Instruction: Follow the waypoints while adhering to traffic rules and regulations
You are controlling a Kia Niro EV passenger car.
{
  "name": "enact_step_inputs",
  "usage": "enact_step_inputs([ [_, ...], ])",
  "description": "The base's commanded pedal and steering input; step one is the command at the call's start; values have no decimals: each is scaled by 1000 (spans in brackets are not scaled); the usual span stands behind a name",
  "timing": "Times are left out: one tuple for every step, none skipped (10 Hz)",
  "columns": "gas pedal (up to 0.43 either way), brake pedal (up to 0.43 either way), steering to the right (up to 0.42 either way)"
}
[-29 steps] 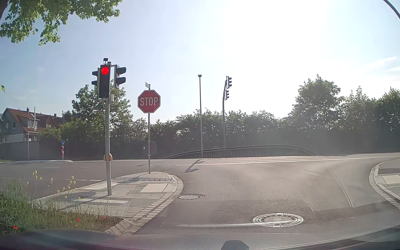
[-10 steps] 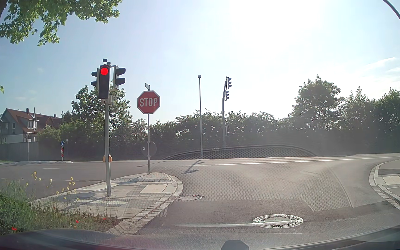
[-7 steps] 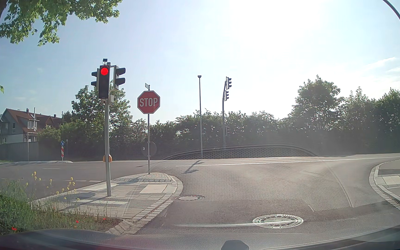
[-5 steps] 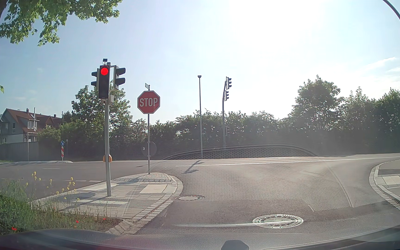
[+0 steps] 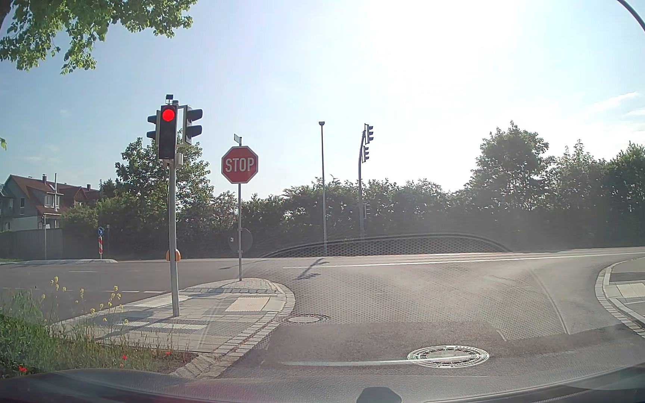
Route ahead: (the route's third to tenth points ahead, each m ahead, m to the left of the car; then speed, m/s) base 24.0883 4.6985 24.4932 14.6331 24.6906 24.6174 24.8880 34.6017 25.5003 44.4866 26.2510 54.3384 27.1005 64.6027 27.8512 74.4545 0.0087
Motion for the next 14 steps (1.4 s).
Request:
enact_step_inputs([
  [0, 201, 84],
  [0, 201, 84],
  [0, 201, 84],
  [0, 201, 84],
  [0, 201, 83],
  [0, 201, 80],
  [0, 201, 79],
  [0, 201, 80],
  [0, 201, 79],
  [0, 201, 79],
  [0, 201, 79],
  [0, 201, 79],
  [0, 201, 80],
  [0, 201, 79],
])
